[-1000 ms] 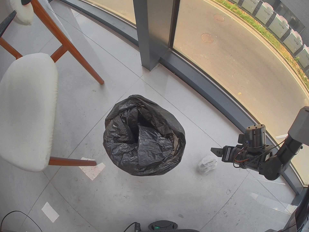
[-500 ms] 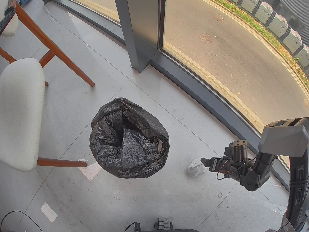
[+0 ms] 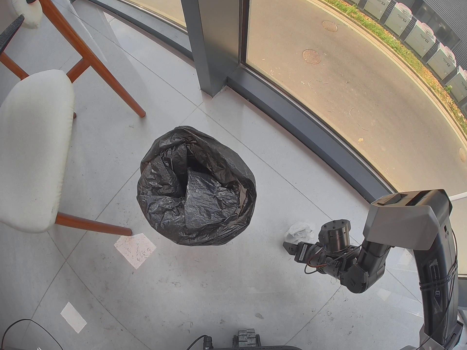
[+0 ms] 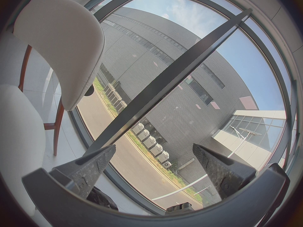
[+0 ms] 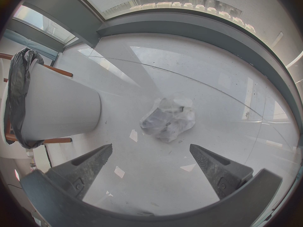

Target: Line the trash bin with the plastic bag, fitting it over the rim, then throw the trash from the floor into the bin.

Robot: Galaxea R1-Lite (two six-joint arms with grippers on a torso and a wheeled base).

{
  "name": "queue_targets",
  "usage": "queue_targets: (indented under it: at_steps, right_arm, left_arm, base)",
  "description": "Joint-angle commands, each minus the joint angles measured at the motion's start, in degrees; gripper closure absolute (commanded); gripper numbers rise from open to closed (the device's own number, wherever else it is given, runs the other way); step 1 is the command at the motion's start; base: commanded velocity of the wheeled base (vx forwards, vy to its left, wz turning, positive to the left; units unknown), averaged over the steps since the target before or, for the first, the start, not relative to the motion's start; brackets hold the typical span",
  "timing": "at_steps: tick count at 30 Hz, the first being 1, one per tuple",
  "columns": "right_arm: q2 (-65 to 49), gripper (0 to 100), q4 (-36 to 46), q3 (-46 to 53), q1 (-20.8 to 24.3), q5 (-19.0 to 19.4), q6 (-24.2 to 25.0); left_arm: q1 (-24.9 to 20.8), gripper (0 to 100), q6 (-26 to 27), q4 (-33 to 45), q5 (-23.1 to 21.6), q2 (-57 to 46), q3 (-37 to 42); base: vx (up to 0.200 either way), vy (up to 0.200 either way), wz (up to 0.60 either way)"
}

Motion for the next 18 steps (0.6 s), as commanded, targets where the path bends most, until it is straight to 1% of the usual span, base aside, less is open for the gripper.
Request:
queue_targets:
  at_steps: [1, 6, 7, 12, 13, 14, 18]
  right_arm:
    - [1.8, 0, -0.1, -3.4, 0.9, -1.8, 0.4]
    - [2.9, 0, 1.3, -7.2, 0.8, -3.4, 2.1]
    - [2.9, 0, 3.5, -8.9, 0.4, -3.9, 2.2]
    - [2.5, 0, 14.5, -15.2, -1.4, -4.0, 2.2]
    - [2.5, 0, 14.5, -15.2, -1.4, -4.0, 2.2]
    - [2.4, 0, 17.9, -17.5, -1.7, -4.0, 2.3]
    - [2.3, 0, 20.7, -21.3, -1.8, -4.1, 2.4]
  left_arm:
    - [0.0, 0, 0.0, 0.0, 0.0, -0.1, 0.1]
    - [0.0, 0, -0.1, 0.1, 0.1, -0.1, -0.1]
    - [0.1, 0, -0.1, 0.1, 0.2, 0.0, -0.2]
    - [0.1, 0, -0.1, 0.1, 0.3, 0.1, 0.1]
    - [0.1, 0, -0.1, 0.1, 0.3, 0.1, 0.1]
    - [0.1, 0, -0.1, 0.1, 0.2, 0.0, 0.2]
    - [0.1, 0, -0.1, 0.1, 0.2, 0.0, 0.3]
  base:
    - [0.0, 0.0, 0.0]
    - [0.0, 0.0, 0.0]
    - [0.0, 0.0, 0.0]
    - [0.0, 0.0, 0.0]
    - [0.0, 0.0, 0.0]
    - [0.0, 0.0, 0.0]
    - [0.0, 0.0, 0.0]
